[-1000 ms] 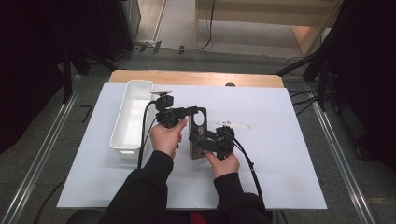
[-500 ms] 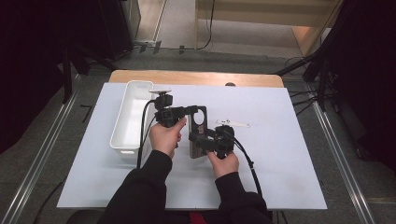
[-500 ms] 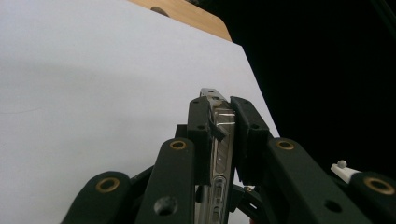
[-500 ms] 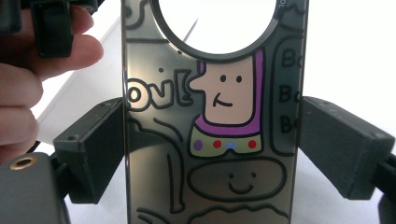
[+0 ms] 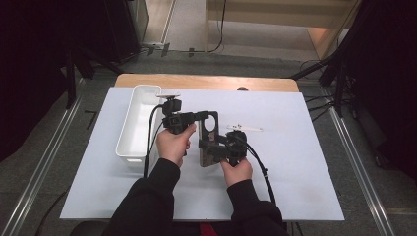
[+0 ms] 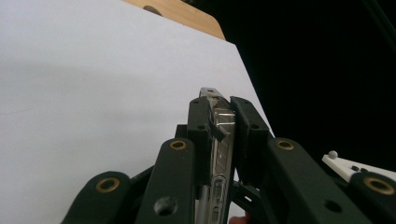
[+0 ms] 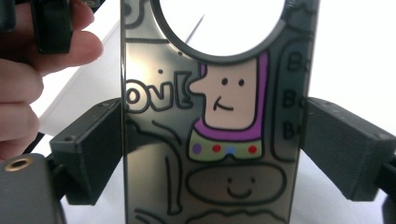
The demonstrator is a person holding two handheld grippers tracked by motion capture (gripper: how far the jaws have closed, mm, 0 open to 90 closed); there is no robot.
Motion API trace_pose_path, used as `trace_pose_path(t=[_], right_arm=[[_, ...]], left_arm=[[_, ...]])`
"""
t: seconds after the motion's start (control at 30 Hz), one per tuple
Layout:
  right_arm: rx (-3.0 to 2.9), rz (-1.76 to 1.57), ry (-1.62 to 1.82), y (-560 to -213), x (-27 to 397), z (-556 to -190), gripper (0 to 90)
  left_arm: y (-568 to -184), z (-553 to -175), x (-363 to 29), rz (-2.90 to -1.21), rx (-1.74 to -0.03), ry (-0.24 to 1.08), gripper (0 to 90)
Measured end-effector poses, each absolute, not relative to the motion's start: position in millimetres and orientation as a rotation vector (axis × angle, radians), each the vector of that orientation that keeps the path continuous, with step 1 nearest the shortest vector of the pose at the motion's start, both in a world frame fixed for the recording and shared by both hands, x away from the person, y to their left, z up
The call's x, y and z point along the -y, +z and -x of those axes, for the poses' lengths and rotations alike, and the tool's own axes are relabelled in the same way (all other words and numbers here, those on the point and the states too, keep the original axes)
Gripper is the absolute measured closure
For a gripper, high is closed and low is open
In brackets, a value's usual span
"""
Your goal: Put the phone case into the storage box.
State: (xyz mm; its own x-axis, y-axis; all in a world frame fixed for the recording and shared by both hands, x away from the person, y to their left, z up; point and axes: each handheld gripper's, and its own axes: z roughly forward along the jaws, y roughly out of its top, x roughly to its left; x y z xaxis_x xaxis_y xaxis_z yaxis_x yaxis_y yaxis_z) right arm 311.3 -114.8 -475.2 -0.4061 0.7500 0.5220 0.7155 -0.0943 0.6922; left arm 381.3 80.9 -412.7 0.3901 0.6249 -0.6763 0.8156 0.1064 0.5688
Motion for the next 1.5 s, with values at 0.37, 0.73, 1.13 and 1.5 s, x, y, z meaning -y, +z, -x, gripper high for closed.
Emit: trace_pose_path(t=[0.37,0.73,1.13,1.5], right_arm=[[-2.224,-1.621,1.508,-462,118,-313,0.0],[-2.322,-1.593,1.515,-450,142,-315,0.0],[-2.384,-1.551,1.500,-446,154,-309,0.0],[-2.398,-1.557,1.479,-450,161,-303,0.0]], left_arm=[[-398,-379,-82,-1.647,-1.258,-0.164,78.8],[-386,-377,-85,-1.732,-1.209,-0.153,78.7],[-383,-375,-90,-1.775,-1.168,-0.159,78.6],[-386,-375,-89,-1.832,-1.109,-0.147,78.6]])
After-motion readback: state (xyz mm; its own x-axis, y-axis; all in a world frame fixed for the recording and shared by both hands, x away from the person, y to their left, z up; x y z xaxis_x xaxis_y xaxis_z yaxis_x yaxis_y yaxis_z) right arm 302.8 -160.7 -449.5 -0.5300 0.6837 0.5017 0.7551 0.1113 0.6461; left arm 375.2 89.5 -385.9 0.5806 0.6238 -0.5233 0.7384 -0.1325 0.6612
